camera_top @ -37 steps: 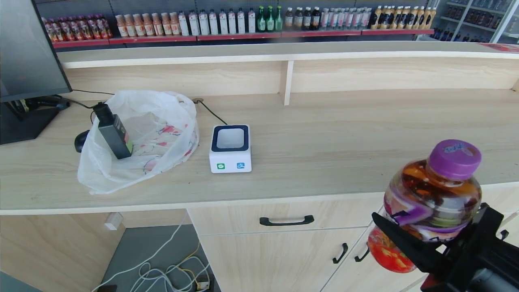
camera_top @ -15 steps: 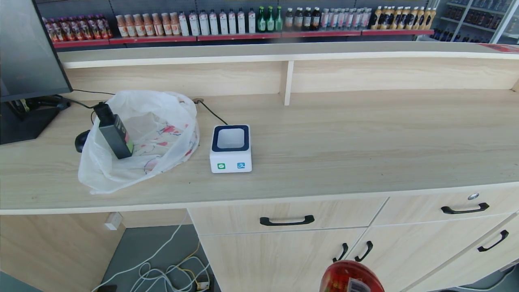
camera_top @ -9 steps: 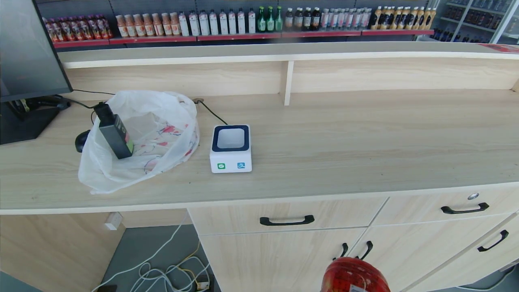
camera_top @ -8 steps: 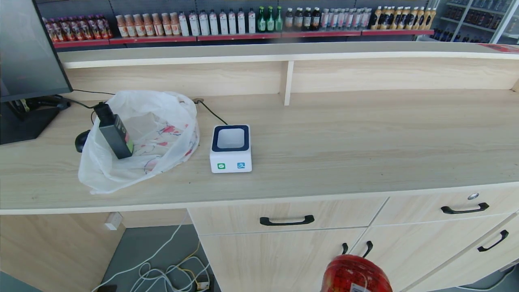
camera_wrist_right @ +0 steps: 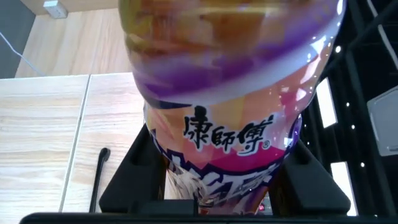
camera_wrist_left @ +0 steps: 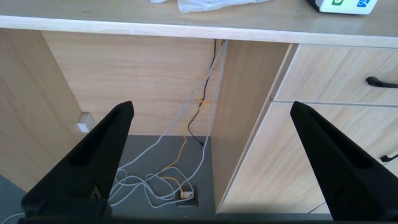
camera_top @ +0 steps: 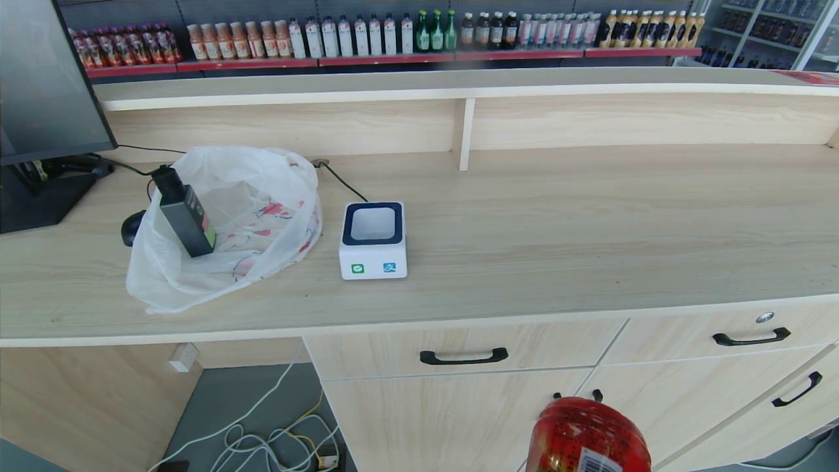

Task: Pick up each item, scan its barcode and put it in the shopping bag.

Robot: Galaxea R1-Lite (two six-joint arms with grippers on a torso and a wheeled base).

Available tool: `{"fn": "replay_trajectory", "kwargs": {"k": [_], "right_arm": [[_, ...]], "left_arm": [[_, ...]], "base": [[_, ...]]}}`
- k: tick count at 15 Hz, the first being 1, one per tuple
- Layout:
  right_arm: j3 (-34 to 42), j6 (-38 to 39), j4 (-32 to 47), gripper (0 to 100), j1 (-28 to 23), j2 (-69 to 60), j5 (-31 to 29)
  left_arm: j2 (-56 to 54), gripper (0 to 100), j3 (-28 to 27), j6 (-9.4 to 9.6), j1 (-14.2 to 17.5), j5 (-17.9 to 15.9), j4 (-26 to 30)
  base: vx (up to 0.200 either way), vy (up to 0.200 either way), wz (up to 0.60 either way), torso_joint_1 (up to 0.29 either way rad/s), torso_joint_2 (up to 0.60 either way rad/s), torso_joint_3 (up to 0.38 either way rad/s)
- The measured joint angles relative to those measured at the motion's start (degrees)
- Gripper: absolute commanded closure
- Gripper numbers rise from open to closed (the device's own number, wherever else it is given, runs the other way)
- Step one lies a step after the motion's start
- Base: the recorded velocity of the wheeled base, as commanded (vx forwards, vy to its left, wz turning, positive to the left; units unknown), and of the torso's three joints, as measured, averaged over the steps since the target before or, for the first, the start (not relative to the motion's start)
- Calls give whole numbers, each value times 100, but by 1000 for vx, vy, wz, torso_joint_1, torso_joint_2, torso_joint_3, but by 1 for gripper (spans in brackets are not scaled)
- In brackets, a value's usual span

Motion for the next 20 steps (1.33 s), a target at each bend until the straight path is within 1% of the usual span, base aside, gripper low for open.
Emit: {"fn": "replay_trajectory", "kwargs": {"k": [7, 15, 16, 18, 19, 20], "right_arm": [[35, -466, -1, 100, -2, -37, -9], [127, -466, -1, 100, -11, -45, -6], [111, -452, -56, 100, -13, -48, -4], [83, -346, -435, 100, -18, -52, -11], [80, -201, -457, 100, -29, -72, -9], [99, 254, -461, 100, -83, -118, -6]], "left_arm": [[0, 0, 0, 0, 0, 0, -2], [0, 0, 0, 0, 0, 0, -2], [0, 0, 0, 0, 0, 0, -2], [0, 0, 0, 0, 0, 0, -2], [0, 0, 0, 0, 0, 0, -2], [0, 0, 0, 0, 0, 0, -2]], "base": [[0, 0, 0, 0, 0, 0], [0, 0, 0, 0, 0, 0], [0, 0, 0, 0, 0, 0], [0, 0, 0, 0, 0, 0], [0, 0, 0, 0, 0, 0], [0, 0, 0, 0, 0, 0]]}}
